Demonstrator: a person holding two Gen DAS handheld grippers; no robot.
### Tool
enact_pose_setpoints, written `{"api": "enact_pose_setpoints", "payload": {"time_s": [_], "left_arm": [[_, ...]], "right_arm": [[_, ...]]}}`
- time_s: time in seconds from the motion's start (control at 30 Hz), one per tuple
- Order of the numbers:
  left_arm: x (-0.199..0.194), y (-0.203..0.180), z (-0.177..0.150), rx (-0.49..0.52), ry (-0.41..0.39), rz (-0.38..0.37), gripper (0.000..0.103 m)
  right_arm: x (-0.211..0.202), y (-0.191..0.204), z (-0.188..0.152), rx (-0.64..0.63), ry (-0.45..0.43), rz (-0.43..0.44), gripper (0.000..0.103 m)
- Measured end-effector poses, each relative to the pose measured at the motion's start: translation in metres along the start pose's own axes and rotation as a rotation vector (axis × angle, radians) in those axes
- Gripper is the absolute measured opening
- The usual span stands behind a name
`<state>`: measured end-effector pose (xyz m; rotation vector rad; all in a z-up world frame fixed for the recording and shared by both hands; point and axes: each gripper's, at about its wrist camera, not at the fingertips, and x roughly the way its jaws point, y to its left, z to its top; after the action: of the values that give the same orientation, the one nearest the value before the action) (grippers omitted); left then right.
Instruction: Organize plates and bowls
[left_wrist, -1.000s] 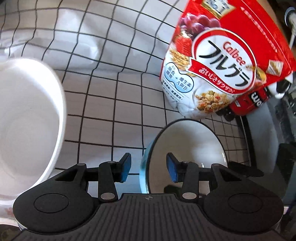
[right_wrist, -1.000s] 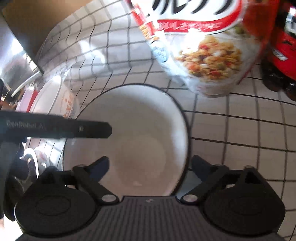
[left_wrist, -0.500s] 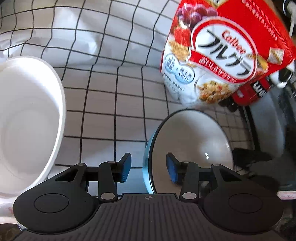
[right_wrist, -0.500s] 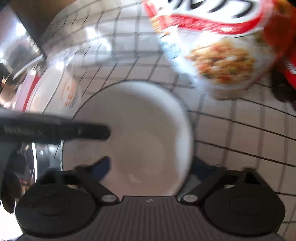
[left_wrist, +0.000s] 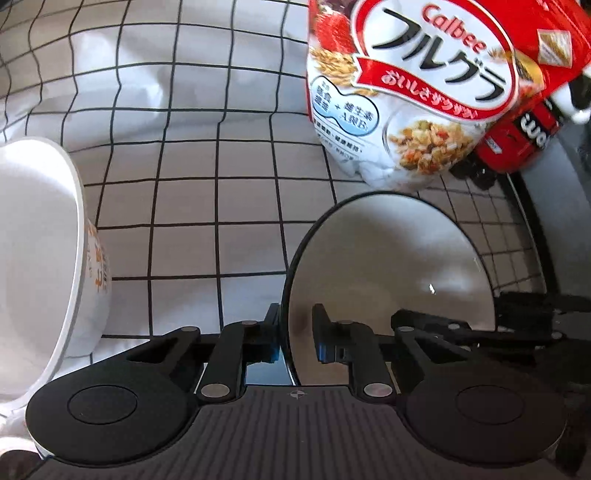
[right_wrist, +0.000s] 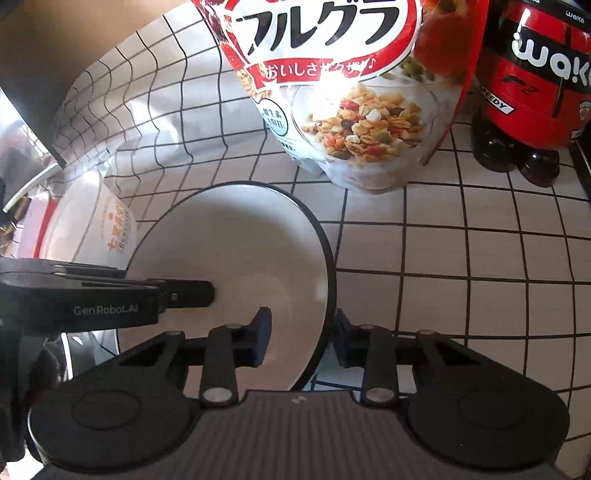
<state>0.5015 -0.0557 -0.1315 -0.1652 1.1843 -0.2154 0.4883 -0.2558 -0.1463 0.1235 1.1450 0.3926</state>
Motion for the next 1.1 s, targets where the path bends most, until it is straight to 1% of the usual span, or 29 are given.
{"api": "enact_pose_setpoints", "payload": {"time_s": [0.13, 0.23, 0.33, 0.43, 0.5, 0.6, 0.7, 0.73, 0.77, 0.8, 0.83, 0.87, 0.93, 1.0, 1.03, 1.07, 1.1], "left_arm": [[0.000, -0.002, -0.002, 0.021, 0.014, 0.018, 0.019], [-0.001, 0.001, -0.003, 0.007, 0.020, 0.006, 0.018], [-0.001, 0.002, -0.004, 0.001, 0.018, 0.001, 0.017], [-0.002, 0.004, -0.005, 0.001, 0.017, -0.004, 0.017], [-0.002, 0.005, -0.003, -0.015, 0.025, -0.021, 0.017], [-0.001, 0.019, 0.000, -0.093, 0.067, -0.088, 0.015], [-0.001, 0.027, 0.003, -0.143, 0.110, -0.130, 0.013], [-0.001, 0.029, 0.004, -0.158, 0.122, -0.141, 0.014], [-0.001, 0.030, 0.005, -0.161, 0.128, -0.148, 0.014], [-0.001, 0.030, 0.005, -0.151, 0.124, -0.153, 0.014], [-0.001, 0.029, 0.003, -0.137, 0.110, -0.155, 0.014], [-0.001, 0.029, 0.003, -0.135, 0.097, -0.160, 0.014], [0.001, 0.029, 0.002, -0.142, 0.089, -0.178, 0.015], [0.005, 0.027, 0.003, -0.145, 0.113, -0.170, 0.015], [0.007, 0.024, 0.003, -0.139, 0.117, -0.158, 0.016], [0.008, 0.020, 0.003, -0.131, 0.142, -0.141, 0.016], [0.010, 0.015, 0.002, -0.115, 0.142, -0.117, 0.016]], "right_arm": [[0.002, 0.003, -0.001, 0.007, 0.006, -0.019, 0.034], [0.003, 0.005, -0.002, 0.007, 0.013, -0.028, 0.034], [0.008, 0.005, -0.003, 0.018, 0.051, -0.019, 0.034], [0.007, 0.007, -0.005, 0.018, 0.049, -0.024, 0.034], [0.007, 0.006, -0.005, 0.017, 0.047, -0.023, 0.034], [0.006, 0.005, -0.005, 0.012, 0.042, -0.027, 0.034], [0.000, 0.006, -0.004, -0.001, -0.004, -0.064, 0.035], [-0.002, 0.005, -0.004, 0.001, -0.013, -0.066, 0.038], [-0.004, 0.004, -0.003, 0.006, -0.022, -0.068, 0.049], [-0.005, 0.002, -0.003, 0.011, -0.029, -0.067, 0.056], [-0.006, 0.001, -0.003, 0.015, -0.038, -0.072, 0.068], [-0.008, 0.001, -0.004, 0.019, -0.051, -0.076, 0.072], [-0.010, -0.001, -0.006, 0.028, -0.072, -0.061, 0.072], [-0.010, -0.003, -0.007, 0.036, -0.064, -0.020, 0.069], [-0.007, -0.003, -0.007, 0.051, -0.044, -0.020, 0.056], [-0.003, -0.004, -0.006, 0.065, -0.020, -0.017, 0.039], [0.000, -0.004, -0.006, 0.075, -0.001, -0.008, 0.035]]}}
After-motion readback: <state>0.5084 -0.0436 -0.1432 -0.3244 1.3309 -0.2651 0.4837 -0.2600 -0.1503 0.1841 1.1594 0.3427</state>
